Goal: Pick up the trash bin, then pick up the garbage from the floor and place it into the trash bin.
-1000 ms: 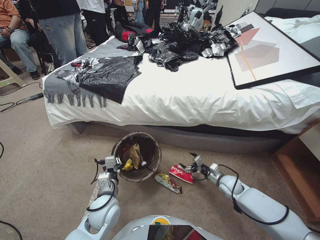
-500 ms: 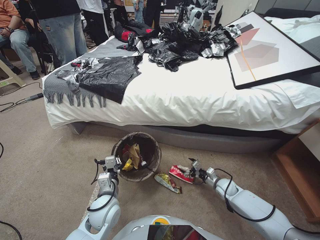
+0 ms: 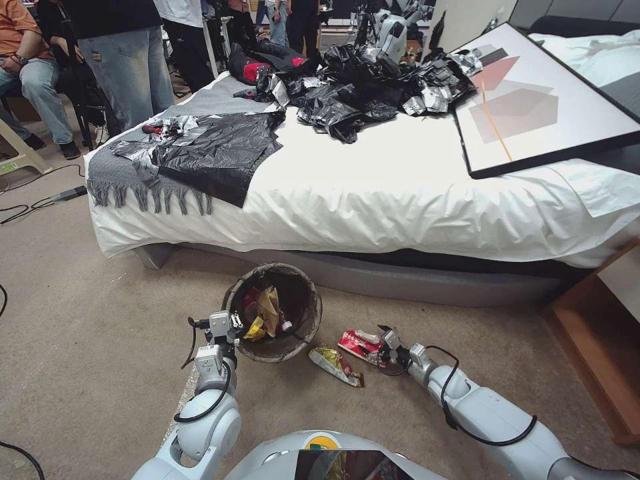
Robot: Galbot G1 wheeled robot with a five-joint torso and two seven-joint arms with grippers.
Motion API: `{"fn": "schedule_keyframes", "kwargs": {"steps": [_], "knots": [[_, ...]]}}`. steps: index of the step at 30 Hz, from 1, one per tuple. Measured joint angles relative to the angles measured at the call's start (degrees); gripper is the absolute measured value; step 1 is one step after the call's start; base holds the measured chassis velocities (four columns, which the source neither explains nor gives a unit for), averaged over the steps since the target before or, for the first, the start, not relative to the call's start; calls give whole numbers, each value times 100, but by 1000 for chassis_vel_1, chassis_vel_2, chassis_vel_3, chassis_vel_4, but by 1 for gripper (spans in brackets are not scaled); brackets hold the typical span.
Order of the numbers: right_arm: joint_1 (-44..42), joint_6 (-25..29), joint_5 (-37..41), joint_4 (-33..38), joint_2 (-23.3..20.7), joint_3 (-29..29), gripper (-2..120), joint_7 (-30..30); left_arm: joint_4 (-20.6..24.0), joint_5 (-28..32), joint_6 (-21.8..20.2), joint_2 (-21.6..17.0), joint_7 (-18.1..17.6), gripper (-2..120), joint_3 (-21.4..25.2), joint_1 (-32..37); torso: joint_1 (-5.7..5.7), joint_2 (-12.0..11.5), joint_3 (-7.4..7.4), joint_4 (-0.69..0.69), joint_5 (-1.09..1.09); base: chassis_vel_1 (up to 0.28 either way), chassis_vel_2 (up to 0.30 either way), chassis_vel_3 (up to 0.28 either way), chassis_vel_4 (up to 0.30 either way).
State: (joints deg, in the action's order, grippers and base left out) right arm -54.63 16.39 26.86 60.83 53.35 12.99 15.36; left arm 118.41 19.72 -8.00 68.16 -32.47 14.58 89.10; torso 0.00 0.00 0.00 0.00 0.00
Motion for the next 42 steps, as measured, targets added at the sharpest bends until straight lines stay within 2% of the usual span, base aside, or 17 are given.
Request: {"fn": "schedule_keyframes", "kwargs": {"steps": [7, 10, 13, 14, 21, 22, 25, 26, 29, 31, 33, 36, 42], "knots": [[0, 93, -164, -242, 153, -46, 100, -8, -10, -8, 11, 8, -4, 0, -4, -13, 0, 0, 0, 0, 0, 0, 0, 0, 0], [-2, 128, -241, -333, 216, -57, 95, -19, -16, -11, 17, 9, -4, 0, -14, -15, 0, 0, 0, 0, -1, 0, 0, 0, 0], [17, 145, -317, -382, 267, -64, 79, -43, -16, -11, 24, -5, -5, 0, -6, -17, 0, 0, 0, 1, 0, 0, 0, 0, 0], [17, 145, -317, -382, 267, -64, 79, -43, -16, -11, 24, -5, -5, 0, -6, -17, 0, 0, 0, 1, 0, 0, 0, 0, 0], [9, 146, -319, -236, 256, -90, 53, -114, -18, -9, 26, -17, -11, 0, -10, -44, 0, 0, 0, 1, 0, 0, 0, 0, 0], [9, 146, -319, -236, 256, -90, 53, -114, -18, -9, 26, -17, -11, 0, -10, -44, 0, 0, 0, 1, 0, 0, 0, 0, 0], [-4, 146, -325, -178, 250, -102, 36, -149, -23, -5, 26, -18, -12, 0, -32, -63, 0, 0, 0, 0, 0, 0, 0, 0, 0], [-4, 146, -325, -178, 250, -102, 36, -149, -23, -5, 26, -18, -12, 0, -32, -63, 0, 0, 0, 0, 0, 0, 0, 0, 0], [-38, 136, -334, -65, 215, -131, 22, -216, -24, -1, 25, -30, -15, 0, -35, -71, 0, 0, 0, 0, 0, 0, 0, 0, 0], [-50, 133, -339, -32, 202, -142, 21, -235, -24, 1, 24, -33, -16, 0, -37, -71, 0, 0, 0, 0, 0, 0, 0, 0, 0], [-115, 88, -344, 155, 148, -215, 6, -334, -25, 4, 17, -38, -20, 0, -67, -81, 0, 0, 0, -1, 0, 0, 0, 0, 0], [-170, 48, -346, 293, 129, -300, 0, -424, -25, 6, 9, -37, -26, 0, -95, -90, 0, 0, 0, 0, 0, 0, 0, 0, 0], [-291, -10, -344, 606, 77, -520, 0, -601, -33, 6, 0, -48, -31, 0, -138, -109, 0, 0, 0, 0, 0, 0, 0, 0, 0]]}}
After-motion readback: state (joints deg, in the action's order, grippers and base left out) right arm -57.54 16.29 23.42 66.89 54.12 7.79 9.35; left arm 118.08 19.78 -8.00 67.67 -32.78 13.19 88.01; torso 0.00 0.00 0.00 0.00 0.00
